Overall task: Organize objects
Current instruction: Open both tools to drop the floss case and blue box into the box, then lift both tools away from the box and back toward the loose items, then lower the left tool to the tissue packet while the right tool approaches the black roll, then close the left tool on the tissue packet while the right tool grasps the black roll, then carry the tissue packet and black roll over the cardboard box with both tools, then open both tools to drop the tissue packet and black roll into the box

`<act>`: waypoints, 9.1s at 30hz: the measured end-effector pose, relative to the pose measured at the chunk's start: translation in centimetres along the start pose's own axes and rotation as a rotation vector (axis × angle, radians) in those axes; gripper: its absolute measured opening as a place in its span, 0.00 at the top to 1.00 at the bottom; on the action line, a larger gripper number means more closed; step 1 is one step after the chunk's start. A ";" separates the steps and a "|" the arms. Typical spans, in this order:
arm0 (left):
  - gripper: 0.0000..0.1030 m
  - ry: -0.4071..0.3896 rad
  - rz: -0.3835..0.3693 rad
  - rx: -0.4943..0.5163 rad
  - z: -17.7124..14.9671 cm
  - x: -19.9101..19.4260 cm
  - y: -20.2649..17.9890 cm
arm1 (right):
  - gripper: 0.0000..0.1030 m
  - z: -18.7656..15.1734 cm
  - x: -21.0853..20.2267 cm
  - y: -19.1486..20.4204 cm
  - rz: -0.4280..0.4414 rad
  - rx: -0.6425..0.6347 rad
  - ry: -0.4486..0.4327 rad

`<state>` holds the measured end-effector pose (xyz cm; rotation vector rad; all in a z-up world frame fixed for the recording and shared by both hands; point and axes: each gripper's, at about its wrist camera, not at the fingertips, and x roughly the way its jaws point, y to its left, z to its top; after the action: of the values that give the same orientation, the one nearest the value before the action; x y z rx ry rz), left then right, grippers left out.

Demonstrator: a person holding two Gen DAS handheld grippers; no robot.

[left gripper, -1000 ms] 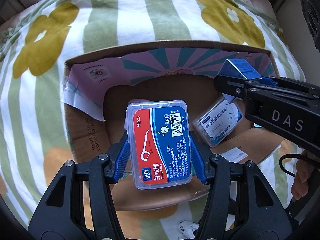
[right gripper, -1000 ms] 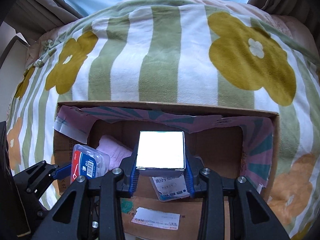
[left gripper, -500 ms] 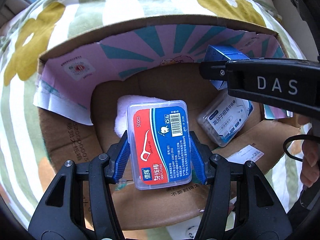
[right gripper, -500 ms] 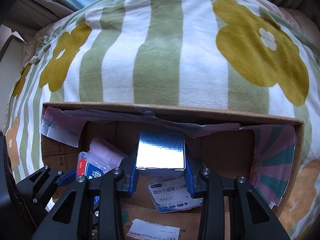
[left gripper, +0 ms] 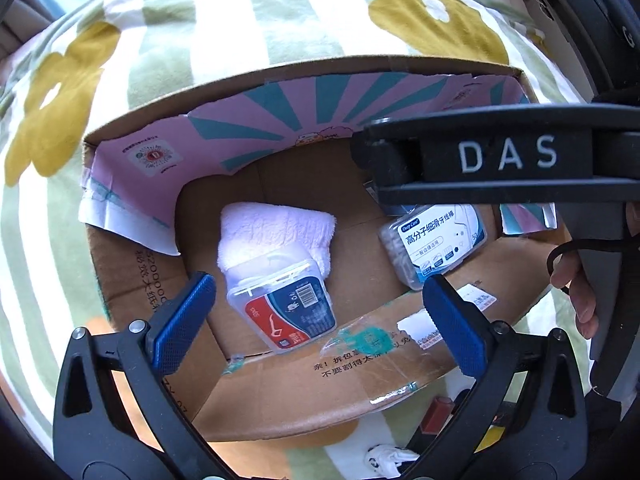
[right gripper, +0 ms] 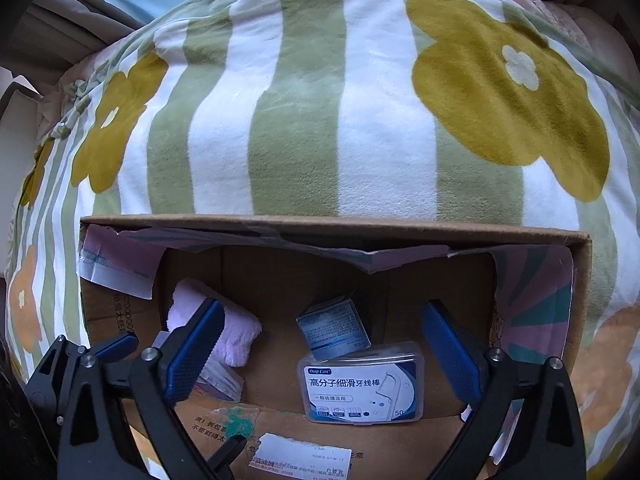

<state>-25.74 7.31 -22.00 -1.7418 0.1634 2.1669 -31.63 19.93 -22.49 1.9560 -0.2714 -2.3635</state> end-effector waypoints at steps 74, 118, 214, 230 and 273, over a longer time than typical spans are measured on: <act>0.00 -0.296 0.112 -0.239 -23.0 -24.6 -4.8 | 0.05 -29.0 -24.5 1.6 -0.039 -0.165 -0.415; 0.36 -0.049 0.081 -0.193 -29.5 0.6 -8.1 | 0.46 -33.2 0.4 -3.0 0.068 -0.423 -0.115; 0.57 -0.277 0.069 -0.130 -5.6 -19.2 -0.1 | 0.73 -14.7 -18.9 2.6 -0.057 -0.181 -0.368; 0.57 -0.120 0.069 -0.138 2.9 -3.6 3.9 | 0.73 -6.6 -5.0 3.8 -0.002 -0.522 -0.137; 0.00 -0.091 0.018 -0.166 2.9 -3.8 3.4 | 0.01 -7.5 -4.6 3.1 -0.017 -0.411 -0.051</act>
<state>-28.88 4.30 -18.06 -1.7289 -0.0246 2.3260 -23.57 16.94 -18.86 1.7113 0.2146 -2.2539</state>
